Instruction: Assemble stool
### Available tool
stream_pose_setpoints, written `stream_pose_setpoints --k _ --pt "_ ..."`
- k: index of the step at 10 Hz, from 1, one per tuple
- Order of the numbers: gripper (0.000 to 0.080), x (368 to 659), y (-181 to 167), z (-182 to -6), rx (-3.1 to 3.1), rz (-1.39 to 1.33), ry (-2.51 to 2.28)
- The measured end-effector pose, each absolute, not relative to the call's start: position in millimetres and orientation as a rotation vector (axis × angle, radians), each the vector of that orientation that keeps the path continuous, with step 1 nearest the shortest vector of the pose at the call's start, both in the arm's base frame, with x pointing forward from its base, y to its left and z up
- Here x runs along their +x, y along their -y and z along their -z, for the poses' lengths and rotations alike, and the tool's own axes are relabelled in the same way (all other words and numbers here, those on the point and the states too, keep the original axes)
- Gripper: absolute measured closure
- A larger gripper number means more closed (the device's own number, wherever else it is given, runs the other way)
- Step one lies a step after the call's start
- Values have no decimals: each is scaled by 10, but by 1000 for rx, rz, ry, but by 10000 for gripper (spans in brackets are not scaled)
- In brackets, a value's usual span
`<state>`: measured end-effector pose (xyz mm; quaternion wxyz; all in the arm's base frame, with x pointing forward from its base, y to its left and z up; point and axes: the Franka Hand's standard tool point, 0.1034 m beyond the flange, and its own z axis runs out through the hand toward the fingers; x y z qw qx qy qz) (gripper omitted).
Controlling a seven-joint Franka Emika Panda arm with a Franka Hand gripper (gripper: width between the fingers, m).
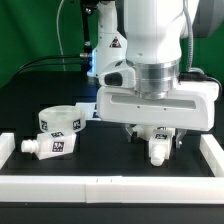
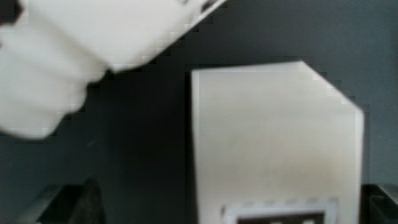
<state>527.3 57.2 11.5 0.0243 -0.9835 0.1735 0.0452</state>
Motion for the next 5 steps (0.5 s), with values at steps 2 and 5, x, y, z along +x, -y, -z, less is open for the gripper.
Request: stream_pose_setpoints --k 2,5 --pt "150 5382 -930 -211 -3051 -108 -522" --pt "386 5382 -930 -211 -3051 -108 -522"
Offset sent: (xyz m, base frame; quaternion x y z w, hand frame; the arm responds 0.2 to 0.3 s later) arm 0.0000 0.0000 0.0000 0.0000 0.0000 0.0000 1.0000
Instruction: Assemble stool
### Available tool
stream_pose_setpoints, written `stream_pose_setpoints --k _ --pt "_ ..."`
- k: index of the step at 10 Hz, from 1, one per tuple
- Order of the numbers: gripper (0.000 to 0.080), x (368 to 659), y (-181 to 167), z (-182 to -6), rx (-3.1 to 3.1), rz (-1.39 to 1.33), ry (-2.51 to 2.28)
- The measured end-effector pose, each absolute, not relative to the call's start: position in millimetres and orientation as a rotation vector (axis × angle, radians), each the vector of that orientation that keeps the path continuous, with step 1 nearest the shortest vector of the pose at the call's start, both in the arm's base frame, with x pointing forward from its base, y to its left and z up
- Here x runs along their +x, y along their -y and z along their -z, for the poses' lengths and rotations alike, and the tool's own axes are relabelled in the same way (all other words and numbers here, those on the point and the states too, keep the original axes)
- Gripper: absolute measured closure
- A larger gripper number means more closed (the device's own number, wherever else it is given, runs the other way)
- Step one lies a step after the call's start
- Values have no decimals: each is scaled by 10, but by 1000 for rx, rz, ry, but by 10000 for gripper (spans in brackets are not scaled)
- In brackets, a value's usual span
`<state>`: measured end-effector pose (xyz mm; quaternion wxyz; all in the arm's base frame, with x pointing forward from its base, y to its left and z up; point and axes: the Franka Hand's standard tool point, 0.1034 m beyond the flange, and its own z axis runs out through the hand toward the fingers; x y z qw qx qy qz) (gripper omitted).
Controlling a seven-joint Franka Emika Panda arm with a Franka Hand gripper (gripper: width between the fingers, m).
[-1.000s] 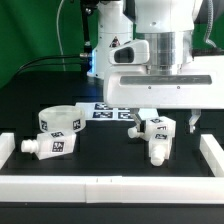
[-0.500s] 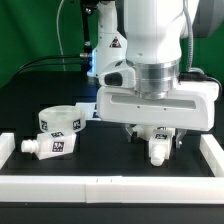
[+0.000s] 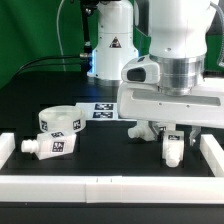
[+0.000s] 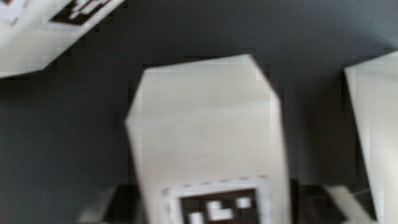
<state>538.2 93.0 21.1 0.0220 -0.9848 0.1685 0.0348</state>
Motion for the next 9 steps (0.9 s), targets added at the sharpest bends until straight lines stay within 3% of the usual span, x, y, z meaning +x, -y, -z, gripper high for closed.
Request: stream_pose_setpoints --k 1,9 --pt "468 5382 -930 -211 -3051 -108 -522" --pt "466 5381 -871 -206 -3055 -108 -510"
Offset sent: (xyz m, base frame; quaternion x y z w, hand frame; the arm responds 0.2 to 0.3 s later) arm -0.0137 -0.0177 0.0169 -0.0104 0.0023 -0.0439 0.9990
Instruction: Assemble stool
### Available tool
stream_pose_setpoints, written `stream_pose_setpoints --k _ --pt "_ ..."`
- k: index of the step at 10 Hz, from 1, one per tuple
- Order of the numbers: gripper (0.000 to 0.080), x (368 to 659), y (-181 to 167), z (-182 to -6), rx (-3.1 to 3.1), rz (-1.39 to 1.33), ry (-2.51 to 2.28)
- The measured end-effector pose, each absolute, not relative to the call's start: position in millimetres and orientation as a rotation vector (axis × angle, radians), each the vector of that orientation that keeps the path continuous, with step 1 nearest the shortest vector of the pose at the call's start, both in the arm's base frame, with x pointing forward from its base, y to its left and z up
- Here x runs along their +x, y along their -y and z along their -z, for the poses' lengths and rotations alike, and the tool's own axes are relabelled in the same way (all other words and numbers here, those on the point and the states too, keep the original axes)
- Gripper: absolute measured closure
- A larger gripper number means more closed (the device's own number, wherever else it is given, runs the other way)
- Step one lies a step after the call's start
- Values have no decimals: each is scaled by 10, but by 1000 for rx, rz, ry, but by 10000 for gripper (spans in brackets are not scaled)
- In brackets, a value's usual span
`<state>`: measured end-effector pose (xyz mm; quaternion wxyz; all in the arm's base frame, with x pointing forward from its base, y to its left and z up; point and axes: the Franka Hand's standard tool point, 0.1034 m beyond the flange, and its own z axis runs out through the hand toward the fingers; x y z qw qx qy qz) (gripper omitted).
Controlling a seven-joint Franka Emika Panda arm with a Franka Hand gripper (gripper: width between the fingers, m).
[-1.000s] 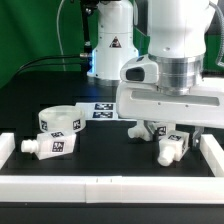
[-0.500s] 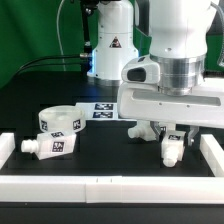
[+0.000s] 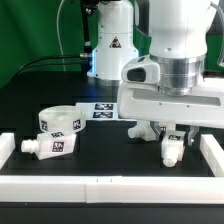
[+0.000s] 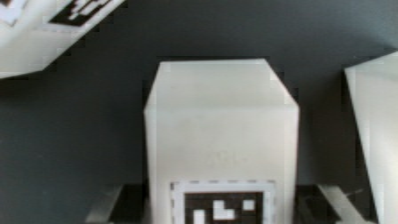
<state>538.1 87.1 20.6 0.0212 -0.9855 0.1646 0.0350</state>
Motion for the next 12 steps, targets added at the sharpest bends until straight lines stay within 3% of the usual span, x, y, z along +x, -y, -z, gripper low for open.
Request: stream_pose_setpoints --k 3,8,10,12 --pt "466 5228 -1028 -569 -3058 -85 -481" --pt "466 5187 -1057 -574 -3061 -85 -452" --pt "466 4788 -1139 -767 -3071 -17 -292" --pt "466 4541 -1360 -797 -3093 4 -210"
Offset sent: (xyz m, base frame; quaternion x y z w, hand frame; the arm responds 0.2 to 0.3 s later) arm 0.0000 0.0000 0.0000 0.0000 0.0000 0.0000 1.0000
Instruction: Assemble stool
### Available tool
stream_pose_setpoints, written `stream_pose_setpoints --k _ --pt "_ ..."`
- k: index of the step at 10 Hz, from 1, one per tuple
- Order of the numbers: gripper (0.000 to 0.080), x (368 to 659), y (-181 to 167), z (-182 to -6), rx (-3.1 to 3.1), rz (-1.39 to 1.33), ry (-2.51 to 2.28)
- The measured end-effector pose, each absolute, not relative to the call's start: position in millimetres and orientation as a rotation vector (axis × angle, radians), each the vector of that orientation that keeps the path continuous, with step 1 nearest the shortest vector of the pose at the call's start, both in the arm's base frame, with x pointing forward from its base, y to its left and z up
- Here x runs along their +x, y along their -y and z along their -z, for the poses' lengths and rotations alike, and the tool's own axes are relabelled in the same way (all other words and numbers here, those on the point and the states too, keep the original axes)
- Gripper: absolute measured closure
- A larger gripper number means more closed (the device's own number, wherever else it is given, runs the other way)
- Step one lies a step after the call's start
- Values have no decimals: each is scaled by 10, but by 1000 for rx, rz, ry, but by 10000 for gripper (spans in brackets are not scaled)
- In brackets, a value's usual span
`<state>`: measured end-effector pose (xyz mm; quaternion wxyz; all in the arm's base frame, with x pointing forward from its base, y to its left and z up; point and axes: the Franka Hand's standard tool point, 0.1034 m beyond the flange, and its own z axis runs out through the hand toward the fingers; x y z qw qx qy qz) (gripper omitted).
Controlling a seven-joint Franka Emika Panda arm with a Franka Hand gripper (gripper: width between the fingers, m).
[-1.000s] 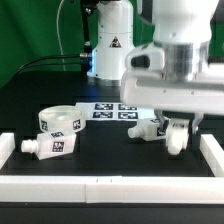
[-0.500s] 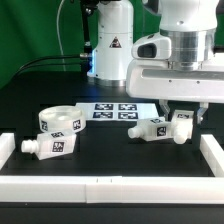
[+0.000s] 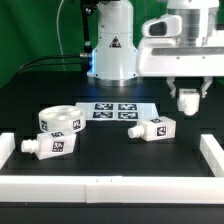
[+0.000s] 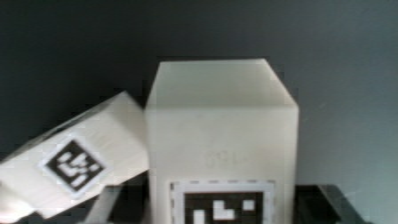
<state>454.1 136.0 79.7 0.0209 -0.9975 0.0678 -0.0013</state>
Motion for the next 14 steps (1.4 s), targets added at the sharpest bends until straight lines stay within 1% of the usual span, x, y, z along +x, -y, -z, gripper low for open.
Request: stream_pose_setpoints --k 3,4,8,9,12,13,14 --pt "466 4547 -1365 -757 -3089 -4 -187" --pt "466 4526 -1473 -676 -3093 26 -78" --pt "466 4252 -1551 -271 -3087 53 -30" --pt "466 4215 -1558 -203 -3085 51 -44" --pt "466 4207 -1592 -188 -3080 74 -38" --pt "383 4208 -1592 -188 -3080 74 -35" --pt "249 4214 -1574 -206 -3081 73 -12"
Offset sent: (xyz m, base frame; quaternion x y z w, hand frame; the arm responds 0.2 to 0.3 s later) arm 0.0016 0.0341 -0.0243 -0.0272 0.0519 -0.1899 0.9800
